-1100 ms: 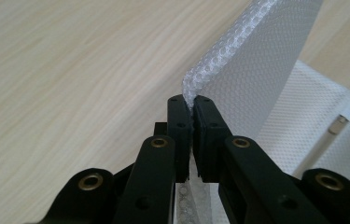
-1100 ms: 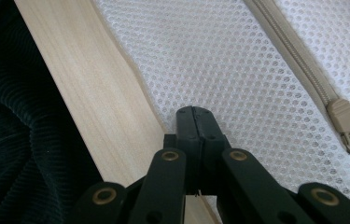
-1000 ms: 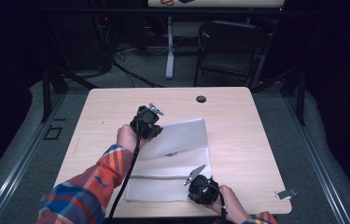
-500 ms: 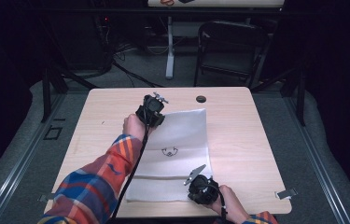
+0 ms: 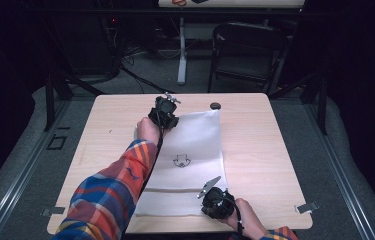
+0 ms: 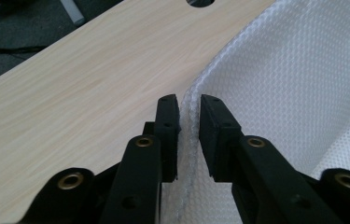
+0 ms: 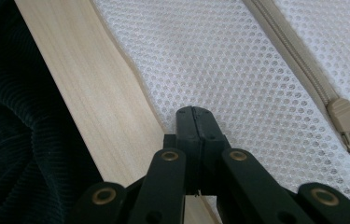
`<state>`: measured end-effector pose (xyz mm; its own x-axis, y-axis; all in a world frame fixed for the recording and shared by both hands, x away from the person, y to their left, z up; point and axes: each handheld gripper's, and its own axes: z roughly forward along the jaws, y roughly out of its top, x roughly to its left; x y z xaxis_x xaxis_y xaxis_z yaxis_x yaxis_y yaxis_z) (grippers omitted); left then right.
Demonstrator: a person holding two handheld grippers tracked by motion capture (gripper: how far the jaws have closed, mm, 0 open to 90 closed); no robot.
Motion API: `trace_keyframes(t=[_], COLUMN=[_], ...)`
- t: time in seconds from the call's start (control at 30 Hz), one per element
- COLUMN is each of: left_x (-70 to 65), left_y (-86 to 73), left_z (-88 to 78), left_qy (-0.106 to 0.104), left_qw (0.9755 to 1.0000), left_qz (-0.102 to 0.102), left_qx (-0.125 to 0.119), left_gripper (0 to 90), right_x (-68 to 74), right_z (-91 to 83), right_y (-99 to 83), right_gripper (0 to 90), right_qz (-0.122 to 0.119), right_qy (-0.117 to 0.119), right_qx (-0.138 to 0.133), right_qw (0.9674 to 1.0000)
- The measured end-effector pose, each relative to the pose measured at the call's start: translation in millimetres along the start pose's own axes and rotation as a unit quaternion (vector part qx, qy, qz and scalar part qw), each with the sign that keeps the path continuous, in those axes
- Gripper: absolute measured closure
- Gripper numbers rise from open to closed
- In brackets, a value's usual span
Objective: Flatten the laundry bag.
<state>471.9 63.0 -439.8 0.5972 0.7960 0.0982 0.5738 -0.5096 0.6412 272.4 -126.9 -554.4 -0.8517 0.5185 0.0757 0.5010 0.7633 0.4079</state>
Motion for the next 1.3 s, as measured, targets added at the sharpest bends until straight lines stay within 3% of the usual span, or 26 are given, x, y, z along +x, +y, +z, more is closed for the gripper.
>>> trace_keyframes(t=[0.13, 0.17, 0.2, 0.27, 0.3, 0.43, 0.5, 0.57, 0.6, 0.7, 0.87, 1.3], left_x=[3.3, 3.9, 5.2, 5.8, 6.9, 6.2, 4.9, 3.4, 2.7, 0.8, -1.8, -16.3], left_y=[-0.2, -0.4, -0.9, -2.0, -3.4, -9.4, -13.6, -19.1, -23.0, -33.1, -54.4, -107.1], left_z=[0.6, 0.4, 0.0, -0.9, -1.7, -3.6, -4.5, -5.5, -6.8, -10.1, -17.1, -29.4], left_qy=[0.002, 0.009, 0.001, 0.009, -0.004, -0.018, -0.024, -0.032, -0.037, -0.052, -0.072, -0.095], left_qw=[0.9999, 0.9998, 0.9998, 0.9996, 0.9995, 0.9994, 0.9993, 0.9992, 0.9991, 0.9986, 0.9973, 0.9939], left_qz=[-0.007, -0.008, -0.01, -0.018, -0.025, -0.028, -0.028, -0.023, -0.021, -0.014, 0.0, 0.029], left_qx=[-0.011, -0.013, -0.017, -0.019, -0.022, -0.014, -0.012, -0.008, -0.005, 0.001, 0.018, 0.048], left_gripper=[64.4, 55.7, 53.6, 46.0, 41.4, 34.2, 30.9, 29.1, 27.6, 23.5, 17.3, 14.7], right_x=[0.3, -0.1, -1.4, -1.8, -1.7, -2.2, -1.6, -0.4, -1.7, -1.0, -4.3, -15.1], right_z=[1.3, 0.7, -0.4, -0.4, 0.0, 0.3, 1.5, -1.3, -5.7, -15.1, -27.7, -30.0], right_y=[-0.8, -0.6, -0.3, -0.4, -0.5, -0.5, -0.8, 0.5, 2.4, 4.4, 5.3, 4.8], right_gripper=[90.0, 90.0, 90.0, 90.0, 90.0, 90.0, 85.1, 80.8, 78.3, 69.4, 52.5, 17.4], right_qz=[0.009, 0.008, 0.004, 0.007, 0.011, 0.013, 0.025, 0.022, 0.007, 0.017, 0.019, 0.048], right_qy=[0.003, 0.001, 0.0, 0.001, 0.003, 0.008, 0.018, 0.009, -0.003, -0.004, -0.011, -0.01], right_qx=[-0.01, -0.007, 0.0, 0.0, -0.003, -0.005, -0.017, -0.019, -0.007, -0.05, -0.062, -0.032], right_qw=[0.9999, 0.9999, 1.0, 1.0, 0.9999, 0.9999, 0.9994, 0.9995, 1.0, 0.9986, 0.9978, 0.9983])
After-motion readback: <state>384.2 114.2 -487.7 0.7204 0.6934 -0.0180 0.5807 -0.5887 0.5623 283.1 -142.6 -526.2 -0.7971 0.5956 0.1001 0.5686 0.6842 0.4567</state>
